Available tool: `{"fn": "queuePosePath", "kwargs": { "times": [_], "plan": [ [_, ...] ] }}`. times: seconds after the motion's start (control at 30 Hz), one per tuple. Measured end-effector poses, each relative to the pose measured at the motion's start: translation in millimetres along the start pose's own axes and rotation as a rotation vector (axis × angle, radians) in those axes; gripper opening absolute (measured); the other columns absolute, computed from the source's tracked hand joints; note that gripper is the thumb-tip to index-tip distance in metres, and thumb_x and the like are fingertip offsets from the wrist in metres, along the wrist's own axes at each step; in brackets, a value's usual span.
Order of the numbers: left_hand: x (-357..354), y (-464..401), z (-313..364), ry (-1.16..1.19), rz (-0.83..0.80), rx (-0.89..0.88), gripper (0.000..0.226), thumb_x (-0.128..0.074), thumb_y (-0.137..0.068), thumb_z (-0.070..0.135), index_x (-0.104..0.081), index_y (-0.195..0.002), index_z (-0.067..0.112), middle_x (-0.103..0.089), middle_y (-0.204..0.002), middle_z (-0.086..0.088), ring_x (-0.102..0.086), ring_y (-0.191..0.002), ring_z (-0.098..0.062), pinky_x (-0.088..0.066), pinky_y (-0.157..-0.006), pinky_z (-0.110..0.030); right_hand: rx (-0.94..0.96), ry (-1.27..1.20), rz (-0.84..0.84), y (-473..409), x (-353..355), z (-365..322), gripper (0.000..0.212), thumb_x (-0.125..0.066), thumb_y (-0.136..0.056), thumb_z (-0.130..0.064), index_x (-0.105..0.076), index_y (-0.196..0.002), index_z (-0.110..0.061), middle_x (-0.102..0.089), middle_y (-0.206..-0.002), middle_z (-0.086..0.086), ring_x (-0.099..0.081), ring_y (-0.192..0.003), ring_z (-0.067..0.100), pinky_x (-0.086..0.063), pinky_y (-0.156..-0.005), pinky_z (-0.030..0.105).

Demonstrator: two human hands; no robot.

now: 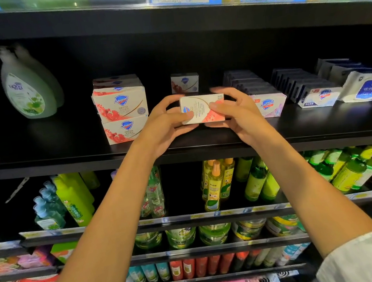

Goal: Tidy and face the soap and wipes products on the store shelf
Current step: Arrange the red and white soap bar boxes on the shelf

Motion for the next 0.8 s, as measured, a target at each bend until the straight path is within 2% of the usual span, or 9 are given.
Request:
{"fn": "queuePosePath", "kwargs": {
  "times": [0.2, 0.37, 0.6, 0.8],
  "plan": [
    [-1.3, 1.6, 1.6, 0.012, 0.034, 0.015, 0.045, -0.071, -0.097, 0.010, -0.056, -0.140, 0.008, -0.072, -0.126, -0.017, -0.069, -0.120, -0.033, -0.058, -0.099, -0.055, 0.055, 0.008, 0.007, 1.8, -0.1, -0.8, 0.044, -0.073, -0.095, -0.004, -0.061, -0.135, -0.018, -0.077, -0.119, 0.010, -0.074, -0.113, 0.024, -0.064, -0.089, 0.042],
    [-2.9, 3.7, 3.1, 0.017, 0.032, 0.011, 0.036, -0.065, -0.103, 0.023, -0.062, -0.134, 0.005, -0.073, -0.126, -0.014, -0.069, -0.121, -0.032, -0.057, -0.102, -0.053, 0.100, 0.058, -0.009, -0.6, 0.0, 1.1, 0.044, -0.075, -0.093, -0.001, -0.061, -0.134, -0.010, -0.075, -0.122, 0.008, -0.072, -0.118, 0.020, -0.064, -0.089, 0.037],
    [-2.0, 3.2, 3.4, -0.008, 0.032, -0.002, 0.030, -0.066, -0.102, 0.014, -0.062, -0.128, 0.000, -0.072, -0.128, -0.016, -0.070, -0.119, -0.032, -0.056, -0.104, -0.053, 0.102, 0.071, -0.088, -3.4, -3.2, 2.3, 0.040, -0.067, -0.098, -0.003, -0.058, -0.137, -0.007, -0.074, -0.124, 0.006, -0.070, -0.121, 0.022, -0.060, -0.097, 0.038],
    [-2.6, 4.3, 4.0, 0.007, 0.049, -0.010, 0.035, -0.066, -0.100, 0.009, -0.061, -0.133, 0.001, -0.071, -0.129, -0.016, -0.070, -0.120, -0.032, -0.055, -0.105, -0.052, 0.026, -0.006, -0.075, -4.3, -9.2, 1.4, 0.022, -0.058, -0.107, -0.029, -0.067, -0.121, -0.016, -0.077, -0.118, 0.003, -0.071, -0.119, 0.019, -0.056, -0.105, 0.044]
  ]
}}
Point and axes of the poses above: each hand's wrist, its own y-axis away from the middle knuckle, its own x-axis out of the back of the hand, z = x × y, the point moved 2 cm from there along -y, towards the middle knuckle
